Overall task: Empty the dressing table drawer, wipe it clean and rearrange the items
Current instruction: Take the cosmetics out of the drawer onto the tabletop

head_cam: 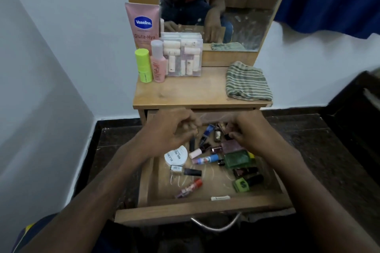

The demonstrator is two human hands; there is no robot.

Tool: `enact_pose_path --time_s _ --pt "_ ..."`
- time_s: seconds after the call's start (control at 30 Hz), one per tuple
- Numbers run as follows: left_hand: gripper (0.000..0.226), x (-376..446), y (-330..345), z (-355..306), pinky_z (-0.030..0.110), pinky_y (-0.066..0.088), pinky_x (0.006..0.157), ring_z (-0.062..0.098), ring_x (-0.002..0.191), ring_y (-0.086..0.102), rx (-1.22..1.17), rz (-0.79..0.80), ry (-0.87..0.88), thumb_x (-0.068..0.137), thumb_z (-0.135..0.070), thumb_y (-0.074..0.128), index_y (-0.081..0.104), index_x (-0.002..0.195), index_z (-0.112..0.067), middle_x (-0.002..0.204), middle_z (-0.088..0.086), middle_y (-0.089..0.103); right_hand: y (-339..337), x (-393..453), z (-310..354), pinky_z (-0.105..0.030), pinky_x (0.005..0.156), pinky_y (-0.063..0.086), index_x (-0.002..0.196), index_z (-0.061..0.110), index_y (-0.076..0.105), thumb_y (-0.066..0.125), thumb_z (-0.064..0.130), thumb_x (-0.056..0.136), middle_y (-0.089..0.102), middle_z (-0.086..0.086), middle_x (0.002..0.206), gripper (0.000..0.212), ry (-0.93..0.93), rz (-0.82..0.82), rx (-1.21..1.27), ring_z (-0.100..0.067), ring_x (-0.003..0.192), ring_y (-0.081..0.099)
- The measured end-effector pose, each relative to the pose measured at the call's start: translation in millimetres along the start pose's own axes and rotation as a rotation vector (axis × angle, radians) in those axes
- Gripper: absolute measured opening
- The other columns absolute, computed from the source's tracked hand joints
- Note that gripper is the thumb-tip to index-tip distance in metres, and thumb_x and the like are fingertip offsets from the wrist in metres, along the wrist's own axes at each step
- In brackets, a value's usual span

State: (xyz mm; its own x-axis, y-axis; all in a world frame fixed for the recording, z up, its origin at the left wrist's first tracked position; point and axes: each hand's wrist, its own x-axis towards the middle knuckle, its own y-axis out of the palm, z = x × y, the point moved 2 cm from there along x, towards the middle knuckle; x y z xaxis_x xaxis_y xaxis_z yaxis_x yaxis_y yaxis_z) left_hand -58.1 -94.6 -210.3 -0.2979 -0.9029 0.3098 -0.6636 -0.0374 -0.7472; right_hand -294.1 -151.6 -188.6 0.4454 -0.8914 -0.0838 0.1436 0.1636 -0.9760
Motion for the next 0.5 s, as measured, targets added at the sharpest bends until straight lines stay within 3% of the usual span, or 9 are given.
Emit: enact_pose_path --time_s 0.07,0.13,0.2,0.37,0.5 --pt "0.025 2.3 17.6 8.5 0.018 0.051 0.073 -0.003 0.088 0.064 0.076 0.206 -0.027 0.091 -0.024 0.081 0.071 0.112 -0.032 0.096 -0.024 0.065 3.9 -1.3 -7.6 -0.028 0.076 0.046 0.088 0.021 0.076 0.074 0.010 0.090 0.071 0.001 0.091 0.011 -0.015 0.097 -0.085 -0.021 0.095 0.068" --pt "0.030 5.2 28.5 13.1 0.012 0.050 0.071 -0.007 0.087 0.064 0.092 0.322 -0.043 0.092 -0.028 0.081 0.071 0.119 -0.032 0.098 -0.025 0.065 6.9 -2.2 -12.2 -0.032 0.091 0.050 0.107 0.019 0.078 0.075 0.020 0.092 0.074 -0.002 0.107 0.016 -0.065 0.210 -0.177 -0.024 0.108 0.066" --pt "0.029 9.7 33.0 14.9 0.009 0.050 0.071 -0.008 0.088 0.066 0.073 0.360 -0.058 0.093 -0.028 0.080 0.072 0.121 -0.030 0.103 -0.022 0.069 12.0 -5.4 -15.2 -0.037 0.101 0.049 0.121 0.019 0.074 0.079 0.031 0.090 0.070 -0.003 0.121 0.033 -0.109 0.298 -0.220 -0.024 0.116 0.063" --pt "0.029 16.4 37.7 15.8 0.014 0.057 0.076 -0.005 0.090 0.069 0.058 0.419 -0.092 0.095 -0.024 0.077 0.072 0.123 -0.028 0.108 -0.014 0.075 25.2 -11.5 -24.5 -0.035 0.105 0.047 0.142 0.025 0.056 0.089 0.047 0.075 0.050 0.002 0.143 0.078 -0.164 0.314 -0.172 -0.020 0.130 0.047" --pt "0.026 16.8 40.0 17.5 0.027 0.060 0.073 -0.004 0.085 0.069 0.144 0.417 -0.095 0.097 -0.031 0.073 0.069 0.123 -0.034 0.105 -0.013 0.075 28.3 -7.6 -26.5 -0.038 0.107 0.046 0.143 0.026 0.053 0.090 0.049 0.073 0.051 0.002 0.145 0.082 -0.187 0.325 -0.207 -0.022 0.129 0.045"
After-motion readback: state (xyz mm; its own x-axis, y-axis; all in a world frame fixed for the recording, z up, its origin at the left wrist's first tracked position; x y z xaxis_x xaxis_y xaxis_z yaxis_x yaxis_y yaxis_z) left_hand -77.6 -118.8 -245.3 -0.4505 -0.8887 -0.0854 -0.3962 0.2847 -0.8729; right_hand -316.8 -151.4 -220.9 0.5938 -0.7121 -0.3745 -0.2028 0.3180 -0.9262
